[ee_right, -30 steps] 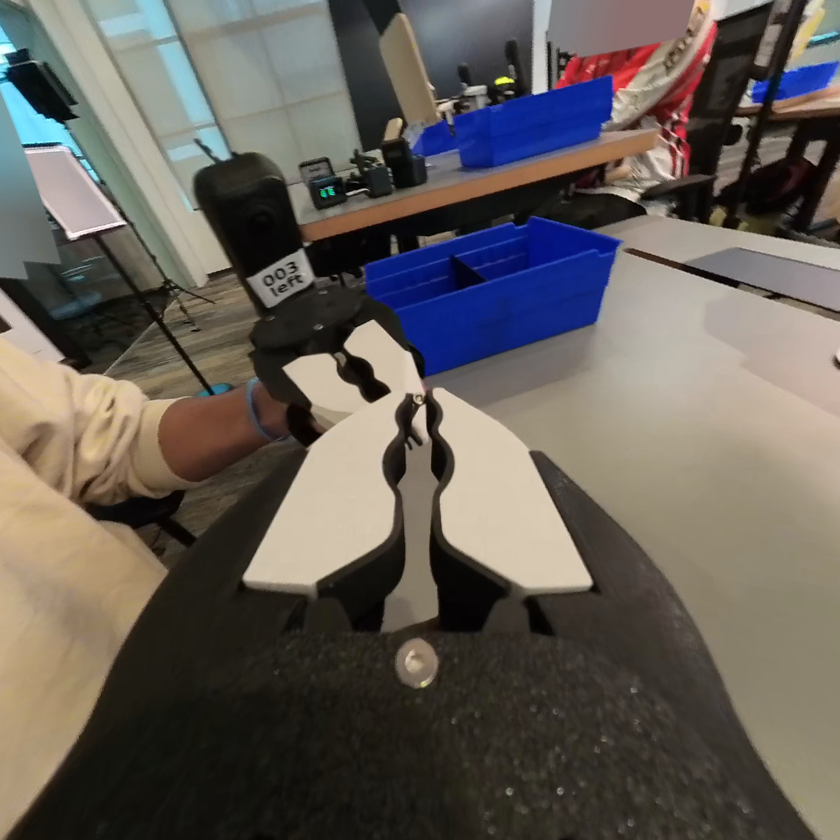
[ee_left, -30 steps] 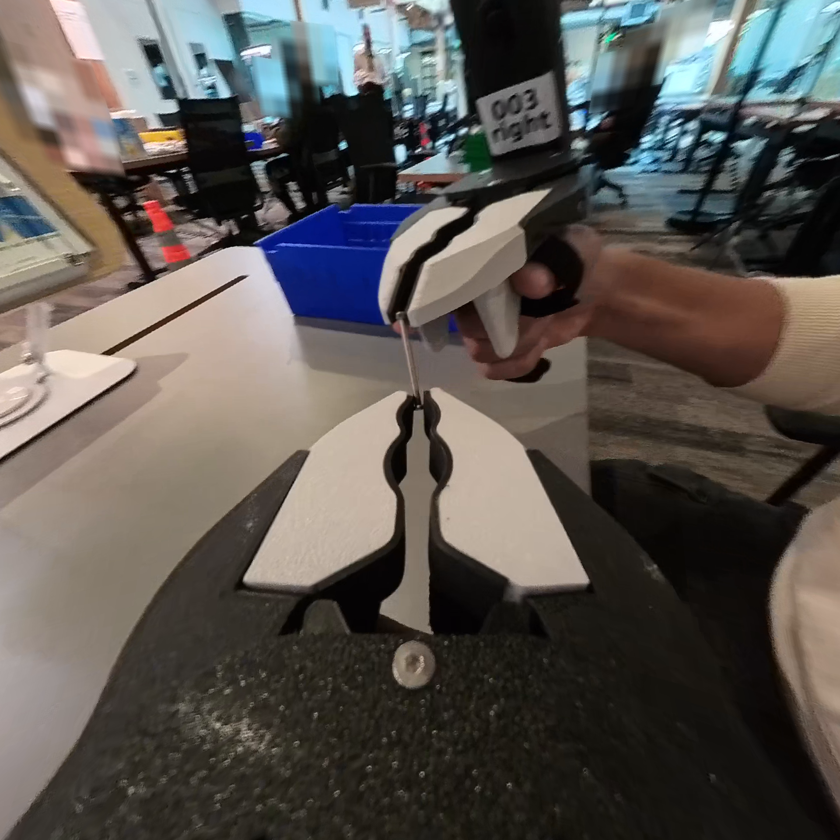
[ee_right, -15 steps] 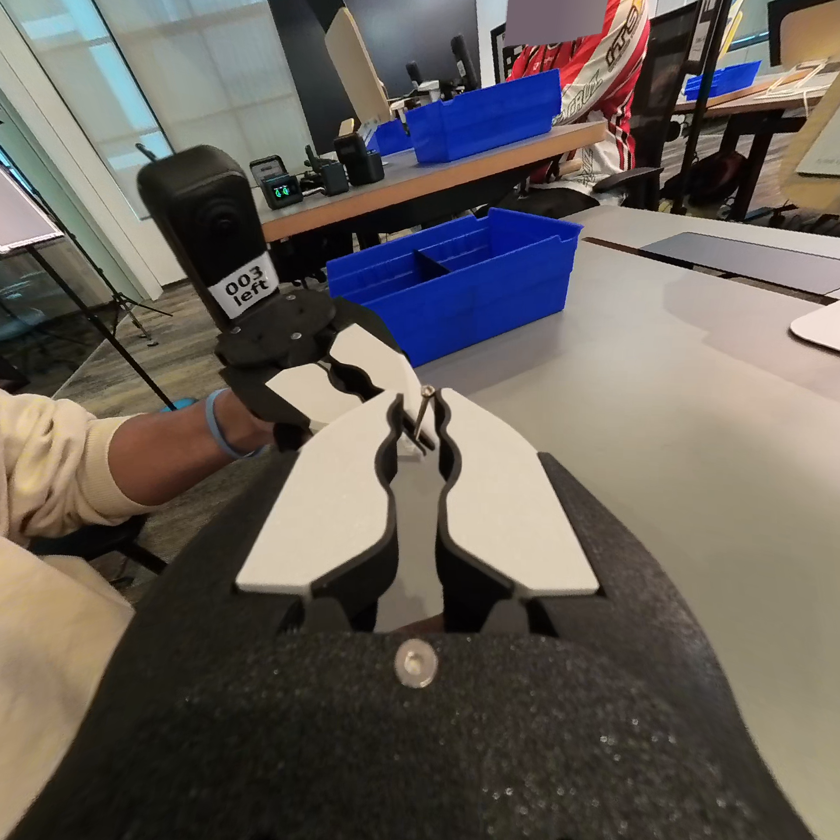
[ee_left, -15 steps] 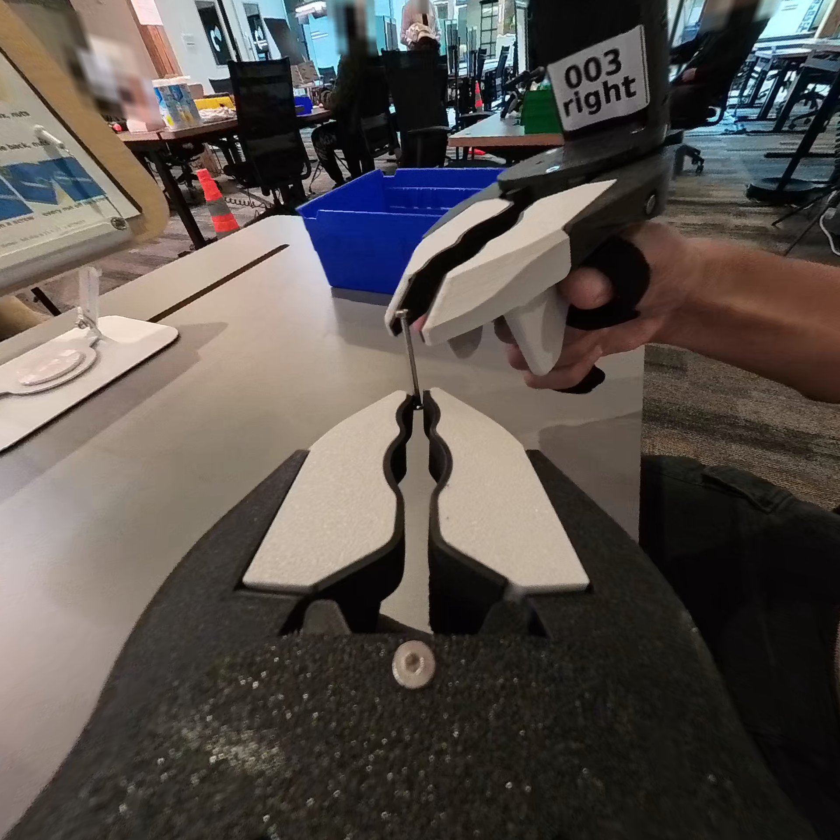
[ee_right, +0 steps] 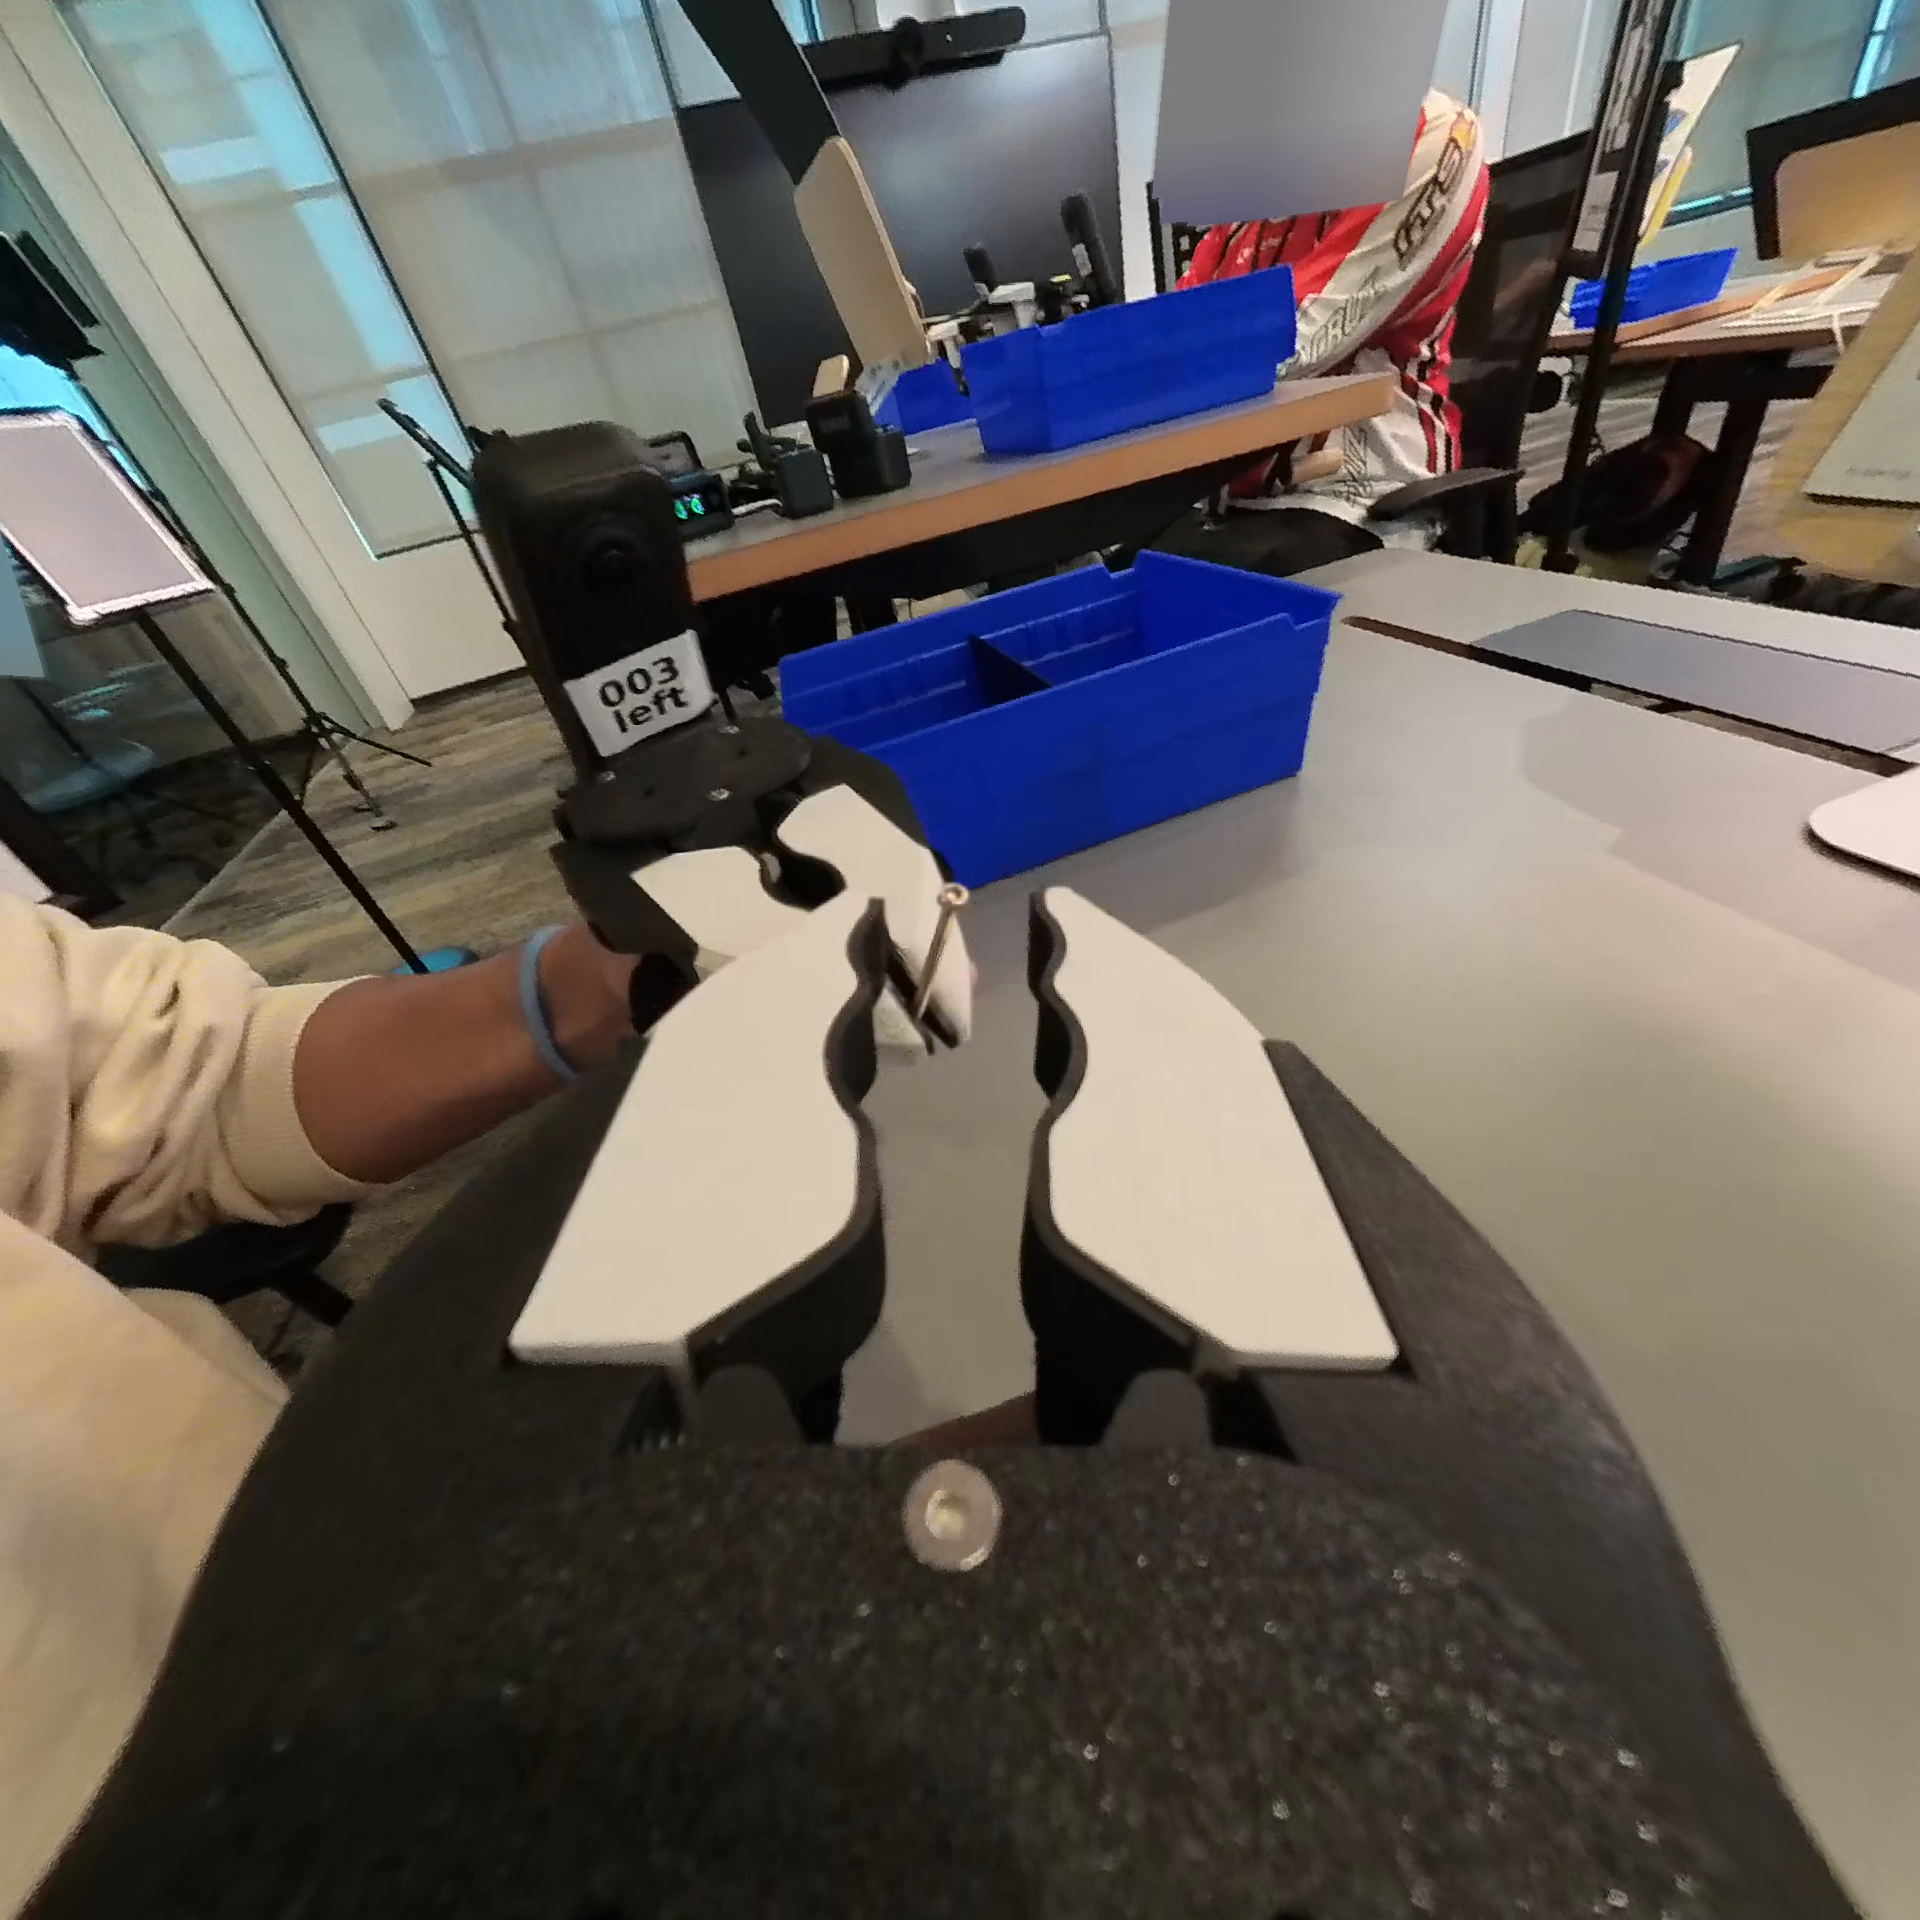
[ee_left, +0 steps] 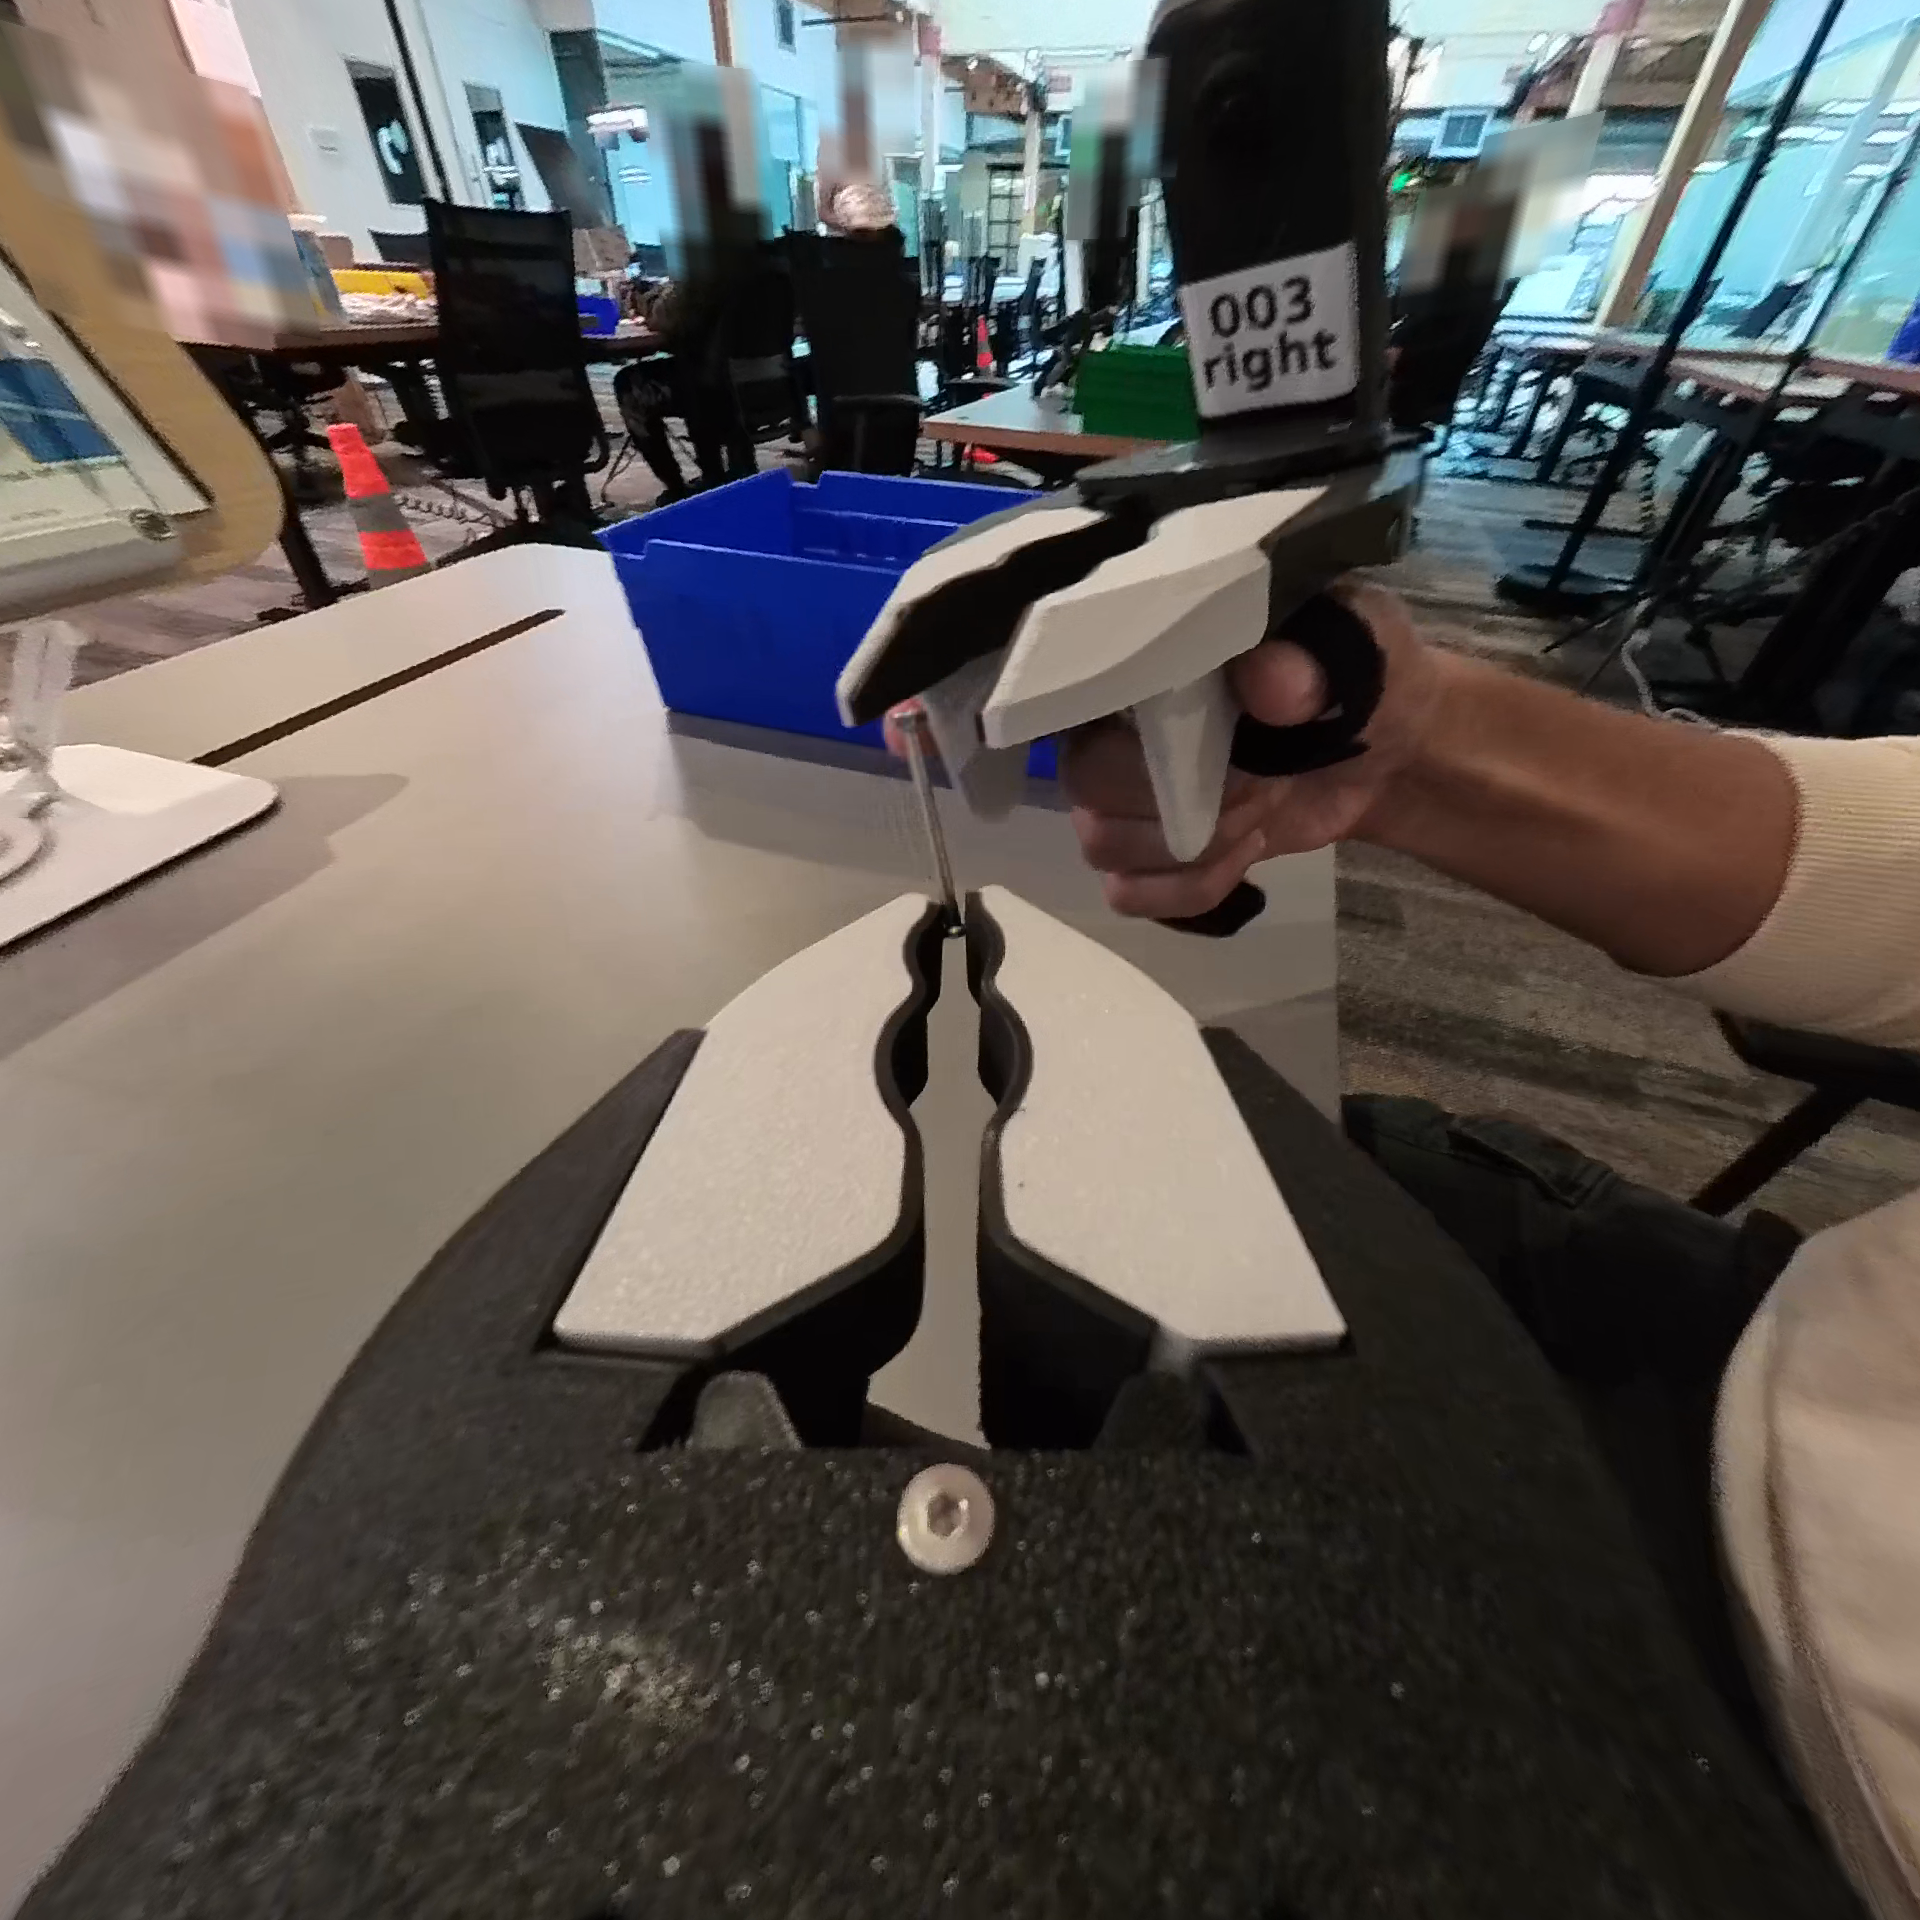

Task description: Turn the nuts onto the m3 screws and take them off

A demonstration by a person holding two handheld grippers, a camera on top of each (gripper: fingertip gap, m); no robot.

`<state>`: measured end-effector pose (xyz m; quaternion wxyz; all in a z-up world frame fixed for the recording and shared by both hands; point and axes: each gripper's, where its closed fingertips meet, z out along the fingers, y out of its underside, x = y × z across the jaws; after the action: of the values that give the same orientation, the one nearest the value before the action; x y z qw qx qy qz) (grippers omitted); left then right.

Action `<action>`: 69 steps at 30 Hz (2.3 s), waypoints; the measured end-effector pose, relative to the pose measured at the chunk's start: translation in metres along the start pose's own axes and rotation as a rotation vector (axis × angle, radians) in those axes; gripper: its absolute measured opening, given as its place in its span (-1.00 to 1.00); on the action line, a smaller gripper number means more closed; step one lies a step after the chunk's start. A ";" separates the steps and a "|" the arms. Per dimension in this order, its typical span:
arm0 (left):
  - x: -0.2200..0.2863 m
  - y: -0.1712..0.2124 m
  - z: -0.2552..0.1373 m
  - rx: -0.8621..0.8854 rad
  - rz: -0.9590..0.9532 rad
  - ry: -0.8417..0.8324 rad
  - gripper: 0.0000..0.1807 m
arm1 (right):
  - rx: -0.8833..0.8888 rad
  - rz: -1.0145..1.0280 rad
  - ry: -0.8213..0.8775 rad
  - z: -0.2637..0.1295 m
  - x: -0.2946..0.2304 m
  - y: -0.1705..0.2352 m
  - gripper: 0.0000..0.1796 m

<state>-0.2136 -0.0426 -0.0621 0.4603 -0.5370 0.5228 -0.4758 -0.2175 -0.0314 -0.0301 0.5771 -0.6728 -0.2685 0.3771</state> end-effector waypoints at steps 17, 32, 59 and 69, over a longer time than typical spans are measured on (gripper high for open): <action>0.000 -0.003 -0.003 0.013 -0.017 0.020 -0.96 | 0.022 -0.017 -0.042 0.001 -0.011 -0.005 -0.71; 0.019 -0.019 -0.013 0.131 -0.149 0.219 -0.96 | 0.077 0.058 -0.132 0.001 -0.018 -0.015 -0.84; 0.053 -0.031 -0.025 0.162 -0.255 0.527 -0.96 | 0.072 0.159 -0.529 -0.008 -0.049 -0.022 -0.95; 0.039 -0.033 -0.021 0.137 -0.190 0.421 -0.96 | 0.138 0.169 -0.547 -0.012 -0.036 -0.037 -0.94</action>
<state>-0.2303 -0.0807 -0.0258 0.3295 -0.4404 0.5208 -0.6529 -0.2256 -0.0601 0.0139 0.4939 -0.5255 -0.3308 0.6086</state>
